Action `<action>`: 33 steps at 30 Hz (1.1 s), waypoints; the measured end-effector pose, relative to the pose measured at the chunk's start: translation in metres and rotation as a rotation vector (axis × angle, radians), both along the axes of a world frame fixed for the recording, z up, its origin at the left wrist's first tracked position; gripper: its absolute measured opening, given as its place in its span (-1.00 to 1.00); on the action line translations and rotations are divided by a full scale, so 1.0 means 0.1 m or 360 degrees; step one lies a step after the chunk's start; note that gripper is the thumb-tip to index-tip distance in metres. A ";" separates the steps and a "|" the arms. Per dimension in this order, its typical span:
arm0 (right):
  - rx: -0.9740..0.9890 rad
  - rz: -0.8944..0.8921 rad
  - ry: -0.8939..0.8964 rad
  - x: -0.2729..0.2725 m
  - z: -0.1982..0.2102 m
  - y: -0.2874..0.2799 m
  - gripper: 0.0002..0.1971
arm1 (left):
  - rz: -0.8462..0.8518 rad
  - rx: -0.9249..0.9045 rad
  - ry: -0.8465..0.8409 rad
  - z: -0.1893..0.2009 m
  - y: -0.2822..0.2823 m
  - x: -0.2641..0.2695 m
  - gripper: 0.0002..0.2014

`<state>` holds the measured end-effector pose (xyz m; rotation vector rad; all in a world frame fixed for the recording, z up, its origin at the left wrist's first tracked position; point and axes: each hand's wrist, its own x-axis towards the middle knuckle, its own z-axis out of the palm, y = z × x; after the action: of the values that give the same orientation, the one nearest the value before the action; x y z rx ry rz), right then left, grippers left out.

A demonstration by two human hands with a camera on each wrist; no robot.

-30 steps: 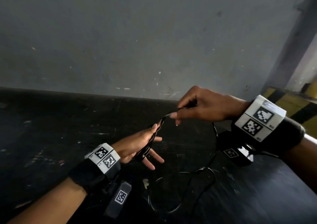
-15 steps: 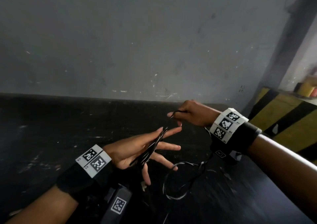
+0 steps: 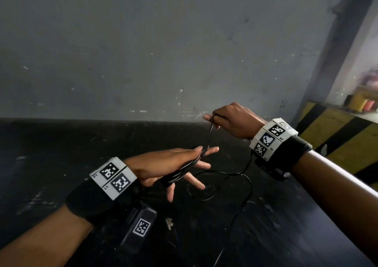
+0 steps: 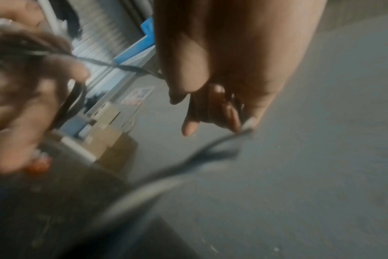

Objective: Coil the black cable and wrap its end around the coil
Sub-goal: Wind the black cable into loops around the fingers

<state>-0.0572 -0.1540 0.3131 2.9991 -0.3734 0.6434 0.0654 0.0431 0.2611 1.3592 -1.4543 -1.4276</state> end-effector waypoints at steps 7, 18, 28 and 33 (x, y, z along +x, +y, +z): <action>0.0071 -0.0120 0.0100 0.03 -0.21 0.01 -0.58 | -0.0387 0.0039 0.0862 -0.10 -0.04 -0.04 -0.52; 0.1226 0.0072 0.0166 0.04 -0.95 0.77 -0.81 | 0.0667 -0.0768 0.1504 0.31 -0.39 0.24 -0.54; 0.1237 0.0035 0.0434 -0.01 -0.71 1.14 -0.73 | 0.1104 -0.0965 0.0822 -0.07 -0.58 0.35 -0.54; 0.1095 0.0042 0.0515 -0.16 -0.51 1.04 -0.73 | 0.1019 -0.0843 -0.0092 -0.30 -0.47 0.34 -0.56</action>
<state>-0.0736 -0.0505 0.2622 3.6645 -0.6428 -0.0008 0.0990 -0.0036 0.2314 1.3433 -1.1568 -0.5510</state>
